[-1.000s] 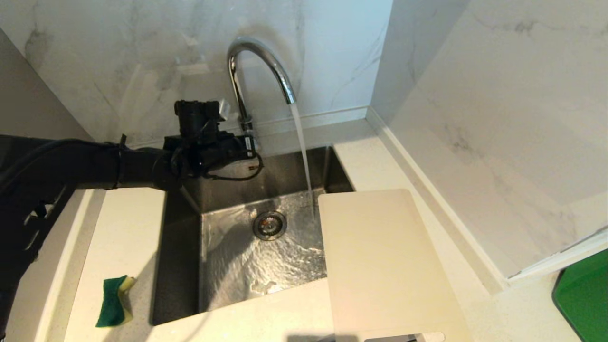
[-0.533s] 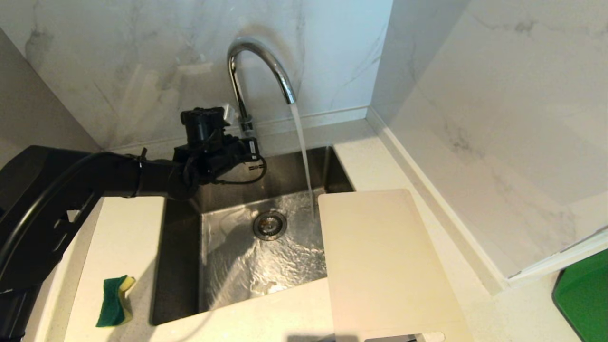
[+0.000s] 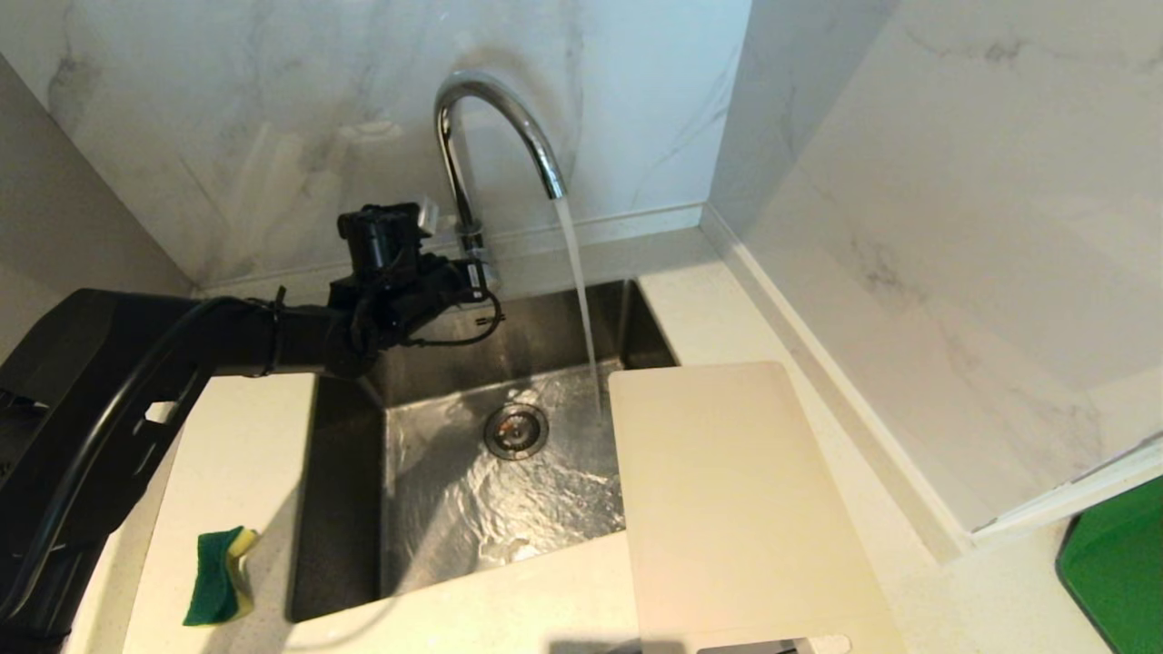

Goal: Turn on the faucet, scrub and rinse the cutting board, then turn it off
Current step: Turn off the tap

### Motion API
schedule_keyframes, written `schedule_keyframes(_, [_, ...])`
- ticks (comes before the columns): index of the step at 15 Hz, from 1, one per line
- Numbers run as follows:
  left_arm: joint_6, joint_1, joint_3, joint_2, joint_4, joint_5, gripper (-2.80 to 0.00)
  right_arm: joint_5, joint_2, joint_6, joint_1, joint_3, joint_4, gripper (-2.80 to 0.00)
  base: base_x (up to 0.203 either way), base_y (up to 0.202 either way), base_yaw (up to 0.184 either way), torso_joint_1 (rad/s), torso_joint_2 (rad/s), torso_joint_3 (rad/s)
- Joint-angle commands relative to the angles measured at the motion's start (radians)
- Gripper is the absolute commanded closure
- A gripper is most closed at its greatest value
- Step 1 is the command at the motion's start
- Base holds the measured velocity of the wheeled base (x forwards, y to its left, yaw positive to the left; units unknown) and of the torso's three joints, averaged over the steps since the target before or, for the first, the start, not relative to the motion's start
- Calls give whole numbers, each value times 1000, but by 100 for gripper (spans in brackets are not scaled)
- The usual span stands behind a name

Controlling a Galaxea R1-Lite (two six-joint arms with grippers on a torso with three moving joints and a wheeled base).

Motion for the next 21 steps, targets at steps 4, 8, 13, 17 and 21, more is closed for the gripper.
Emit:
schedule_keyframes(4, [-1, 9, -15, 24, -3, -3, 0, 1, 1, 0, 0, 1, -3, 0, 0, 0, 0, 0, 0, 0])
schedule_keyframes(8, [-1, 40, -16, 15, -27, 0, 0, 1, 1, 0, 0, 0, -3, 0, 0, 0, 0, 0, 0, 0])
schedule_keyframes(13, [-10, 87, -16, 50, -29, -5, 0, 1, 1, 0, 0, 2, -3, 0, 0, 0, 0, 0, 0, 0])
schedule_keyframes(17, [-11, 119, -25, 60, -29, -59, 0, 1, 1, 0, 0, 2, -3, 0, 0, 0, 0, 0, 0, 0])
schedule_keyframes(21, [-16, 119, -25, 58, -29, -60, 0, 1, 1, 0, 0, 0, -3, 0, 0, 0, 0, 0, 0, 0])
